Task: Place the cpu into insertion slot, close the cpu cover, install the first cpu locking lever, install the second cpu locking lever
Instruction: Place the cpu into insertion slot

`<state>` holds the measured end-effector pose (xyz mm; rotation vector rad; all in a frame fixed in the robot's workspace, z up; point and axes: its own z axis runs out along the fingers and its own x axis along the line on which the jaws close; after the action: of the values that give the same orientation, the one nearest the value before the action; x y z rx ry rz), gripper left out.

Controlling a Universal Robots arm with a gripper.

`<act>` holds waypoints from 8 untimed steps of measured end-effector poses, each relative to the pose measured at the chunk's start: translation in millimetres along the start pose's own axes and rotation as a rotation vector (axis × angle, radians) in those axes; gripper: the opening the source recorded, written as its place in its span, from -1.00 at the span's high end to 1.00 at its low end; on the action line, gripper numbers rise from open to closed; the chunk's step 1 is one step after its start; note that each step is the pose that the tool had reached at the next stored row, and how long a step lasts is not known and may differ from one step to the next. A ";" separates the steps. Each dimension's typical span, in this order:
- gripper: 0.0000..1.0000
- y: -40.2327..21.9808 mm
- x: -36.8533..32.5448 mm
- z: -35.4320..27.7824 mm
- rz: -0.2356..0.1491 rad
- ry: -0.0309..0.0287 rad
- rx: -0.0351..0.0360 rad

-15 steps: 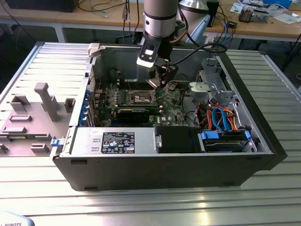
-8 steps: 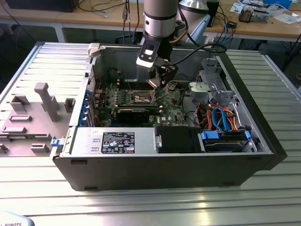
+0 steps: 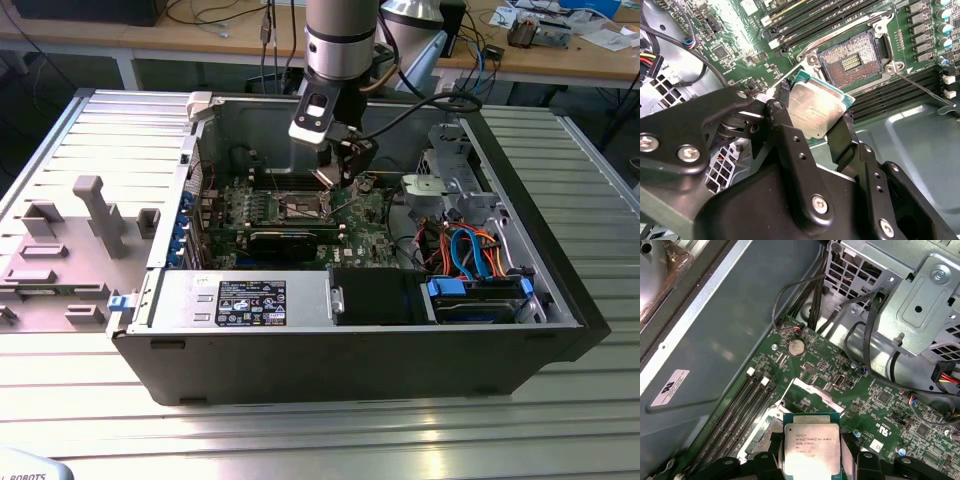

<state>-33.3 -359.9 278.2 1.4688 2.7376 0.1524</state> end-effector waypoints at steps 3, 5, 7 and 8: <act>-0.08 0.0 0.0 0.1 0.007 -0.0007 -0.0001; -0.08 0.0 0.0 0.2 0.009 -0.0009 -0.0002; -0.08 0.0 0.0 0.2 0.012 -0.0012 -0.0002; -0.08 0.0 0.0 0.2 0.014 -0.0013 -0.0002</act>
<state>-33.3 -359.9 277.9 1.4871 2.7270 0.1520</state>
